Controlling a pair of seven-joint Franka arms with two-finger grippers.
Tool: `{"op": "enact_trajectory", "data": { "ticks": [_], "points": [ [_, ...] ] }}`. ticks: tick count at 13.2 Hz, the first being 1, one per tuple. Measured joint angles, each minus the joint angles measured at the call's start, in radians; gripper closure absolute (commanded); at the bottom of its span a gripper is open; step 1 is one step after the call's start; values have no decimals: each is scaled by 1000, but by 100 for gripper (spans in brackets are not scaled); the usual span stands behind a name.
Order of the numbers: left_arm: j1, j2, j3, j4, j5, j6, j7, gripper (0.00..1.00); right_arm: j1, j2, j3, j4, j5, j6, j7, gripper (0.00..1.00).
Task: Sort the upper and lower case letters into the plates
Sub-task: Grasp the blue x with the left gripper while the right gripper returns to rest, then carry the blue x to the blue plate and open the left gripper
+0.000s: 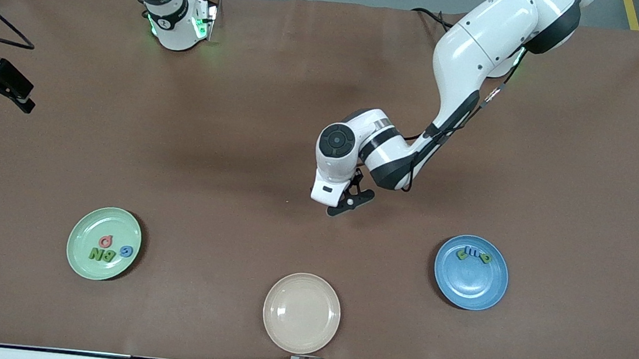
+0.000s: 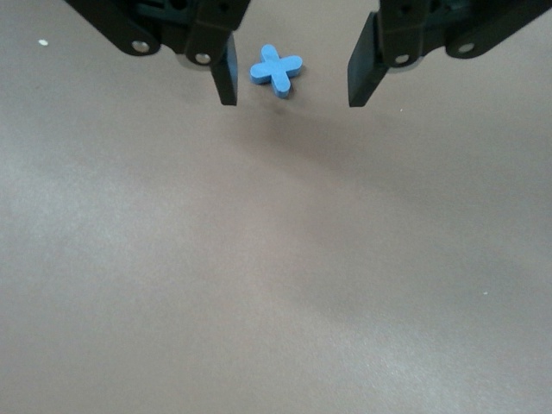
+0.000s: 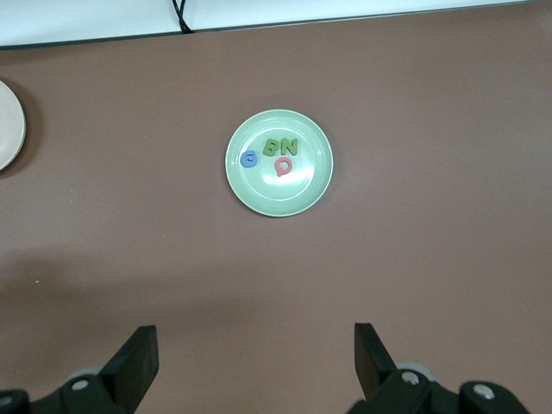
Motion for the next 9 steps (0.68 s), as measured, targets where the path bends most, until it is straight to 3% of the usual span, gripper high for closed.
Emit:
{"op": "enact_trajectory", "data": {
  "ticks": [9],
  "points": [
    [-24, 32, -4, -10, 0, 3, 56, 47, -10, -5, -23, -14, 2, -18, 0, 0]
  ]
}}
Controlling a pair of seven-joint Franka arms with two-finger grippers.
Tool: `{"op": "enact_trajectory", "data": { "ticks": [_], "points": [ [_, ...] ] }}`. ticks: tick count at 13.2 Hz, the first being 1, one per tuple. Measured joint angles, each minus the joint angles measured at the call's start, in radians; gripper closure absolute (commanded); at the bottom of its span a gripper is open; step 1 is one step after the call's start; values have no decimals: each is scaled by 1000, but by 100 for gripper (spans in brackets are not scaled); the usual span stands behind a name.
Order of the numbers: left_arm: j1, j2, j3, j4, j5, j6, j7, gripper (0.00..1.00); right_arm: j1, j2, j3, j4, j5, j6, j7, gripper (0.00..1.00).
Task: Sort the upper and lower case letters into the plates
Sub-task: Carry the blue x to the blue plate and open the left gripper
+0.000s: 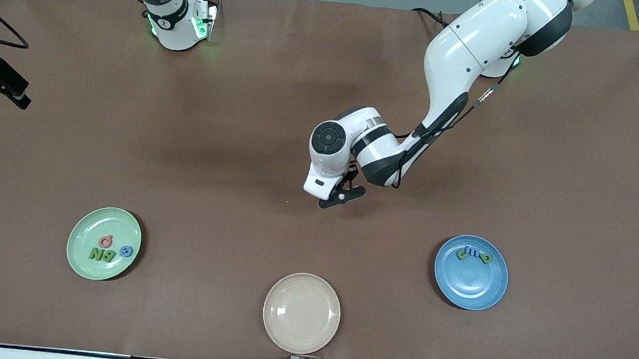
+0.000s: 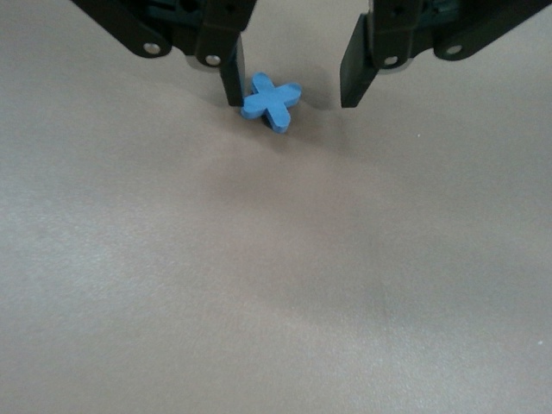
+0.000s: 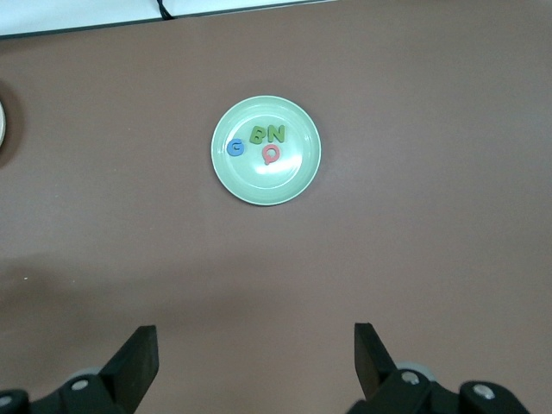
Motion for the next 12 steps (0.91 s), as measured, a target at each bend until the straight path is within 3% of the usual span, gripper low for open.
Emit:
{"op": "enact_trajectory", "data": {
  "ticks": [3, 12],
  "points": [
    [0, 0, 0, 1, 0, 2, 10, 53, 0, -2, 0, 0, 3, 0, 0, 0],
    [-2, 10, -1, 0, 0, 28, 10, 54, 0, -2, -2, 0, 4, 1, 0, 0]
  ]
}}
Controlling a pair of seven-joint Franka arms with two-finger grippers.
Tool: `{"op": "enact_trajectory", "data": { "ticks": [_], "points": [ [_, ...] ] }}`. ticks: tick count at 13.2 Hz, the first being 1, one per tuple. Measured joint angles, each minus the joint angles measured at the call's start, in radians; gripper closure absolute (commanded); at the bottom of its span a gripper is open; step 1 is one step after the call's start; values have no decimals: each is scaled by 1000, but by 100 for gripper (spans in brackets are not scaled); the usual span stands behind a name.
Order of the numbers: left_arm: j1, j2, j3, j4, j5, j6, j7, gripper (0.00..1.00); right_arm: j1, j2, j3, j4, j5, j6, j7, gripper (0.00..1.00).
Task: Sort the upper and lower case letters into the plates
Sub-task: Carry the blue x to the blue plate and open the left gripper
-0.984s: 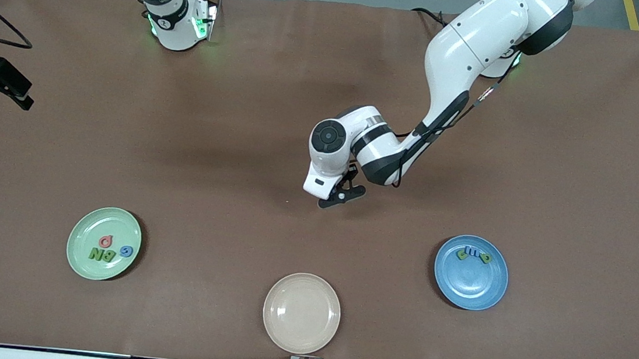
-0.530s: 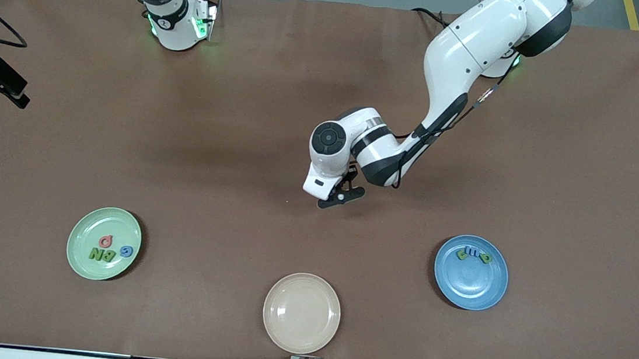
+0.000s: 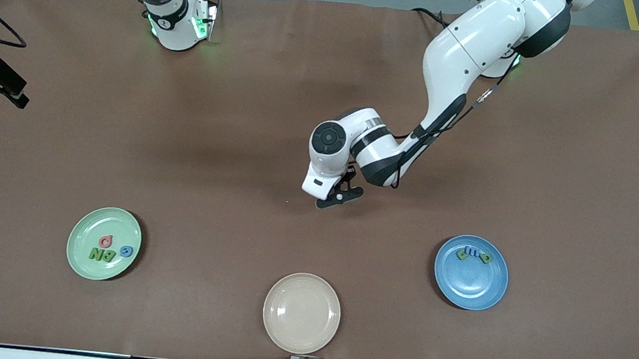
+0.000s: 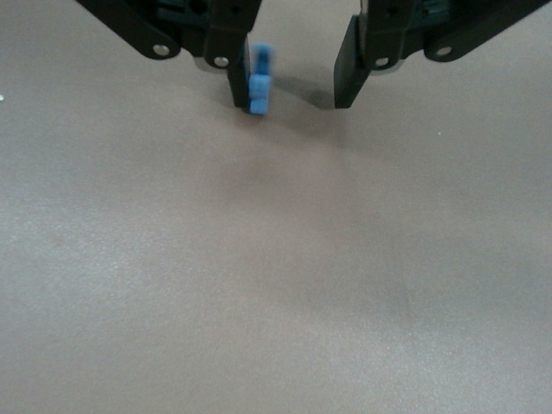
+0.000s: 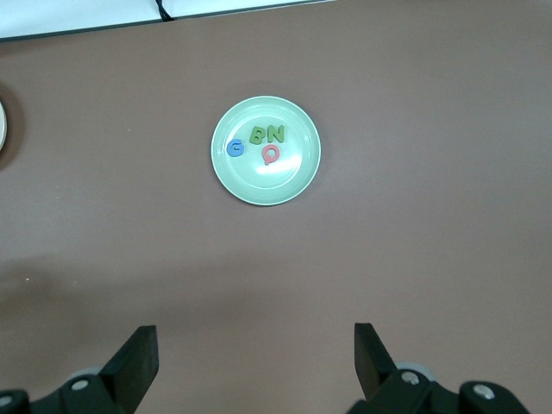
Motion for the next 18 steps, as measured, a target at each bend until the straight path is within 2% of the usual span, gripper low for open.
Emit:
{"op": "enact_trajectory", "data": {
  "ticks": [2, 3, 5, 6, 10, 13, 16, 18],
  "points": [
    [0, 3, 0, 0, 0, 4, 0, 62, 0, 0, 0, 0, 0, 0, 0, 0],
    [0, 3, 0, 0, 0, 7, 0, 70, 0, 0, 0, 0, 0, 0, 0, 0],
    [0, 3, -1, 1, 0, 13, 0, 94, 0, 0, 0, 0, 0, 0, 0, 0],
    [0, 3, -1, 1, 0, 15, 0, 100, 0, 0, -1, 0, 0, 0, -2, 0],
    [12, -5, -1, 20, 0, 7, -1, 100, 0, 0, -2, 0, 0, 0, -8, 0],
    [65, -72, 6, 29, 5, -141, 4, 99, 0, 0, -5, 0, 0, 0, -10, 0],
    [205, -137, 12, 26, 22, -248, 117, 98, 0, 0, -6, 0, 0, 0, -11, 0],
    [320, -146, 16, 13, 23, -259, 214, 92, 0, 0, -7, 0, 0, 0, -12, 0]
  ]
}}
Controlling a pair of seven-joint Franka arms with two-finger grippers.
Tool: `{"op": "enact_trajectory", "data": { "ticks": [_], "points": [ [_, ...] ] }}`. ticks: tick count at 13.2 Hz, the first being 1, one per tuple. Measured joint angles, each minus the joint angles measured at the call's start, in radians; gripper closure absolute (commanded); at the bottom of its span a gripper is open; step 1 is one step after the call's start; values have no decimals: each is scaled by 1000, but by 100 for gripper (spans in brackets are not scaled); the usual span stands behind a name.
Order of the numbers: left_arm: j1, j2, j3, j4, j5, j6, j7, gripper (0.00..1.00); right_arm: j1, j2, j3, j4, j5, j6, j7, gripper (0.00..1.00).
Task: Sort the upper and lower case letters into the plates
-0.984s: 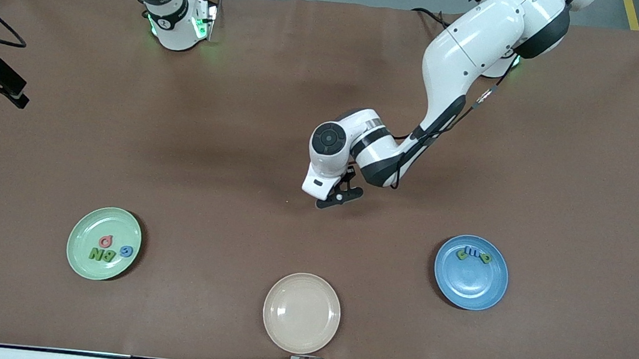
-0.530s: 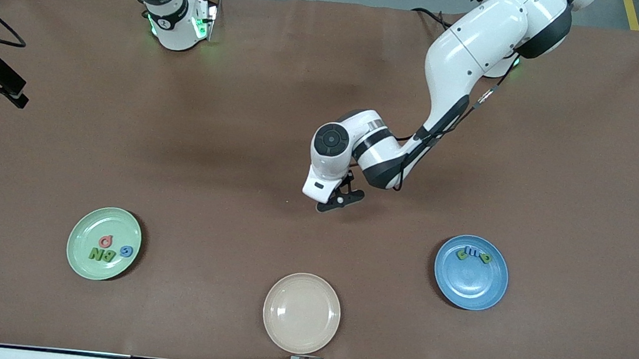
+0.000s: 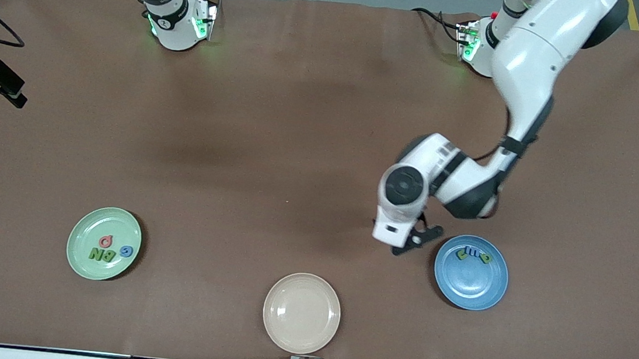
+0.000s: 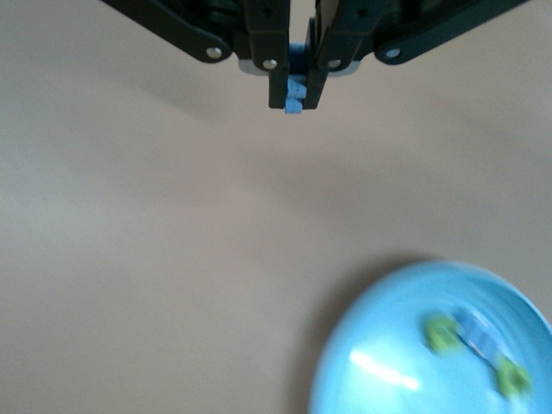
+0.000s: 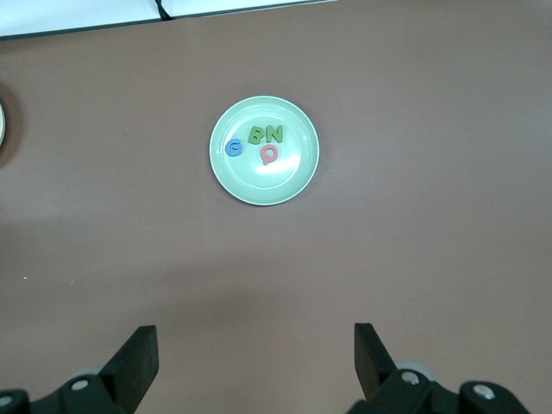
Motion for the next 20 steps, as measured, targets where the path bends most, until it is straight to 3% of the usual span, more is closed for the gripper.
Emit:
{"op": "enact_trajectory", "data": {
  "ticks": [2, 3, 4, 5, 11, 14, 20],
  "points": [
    [110, 0, 1, -16, 0, 0, 73, 83, 0, 0, 0, 0, 0, 0, -1, 0],
    [153, 1, 1, -21, 0, 0, 101, 57, 0, 0, 0, 0, 0, 0, -1, 0],
    [188, 1, 1, -24, 1, 0, 127, 16, 0, 0, 0, 0, 0, 0, -1, 0],
    [219, 1, 1, -26, 1, 0, 150, 0, 0, 0, 0, 0, 0, 0, -1, 0],
    [265, -55, -16, -9, 4, 0, 255, 0, 0, 0, 0, 2, 1, 0, -2, 0],
    [276, -201, -18, 8, 4, -31, 400, 0, 0, -3, -2, 9, 5, 1, -2, 0],
    [315, -452, -17, 9, -48, -241, 653, 0, -11, -3, -16, 11, 28, 15, -2, 0]
  ]
}}
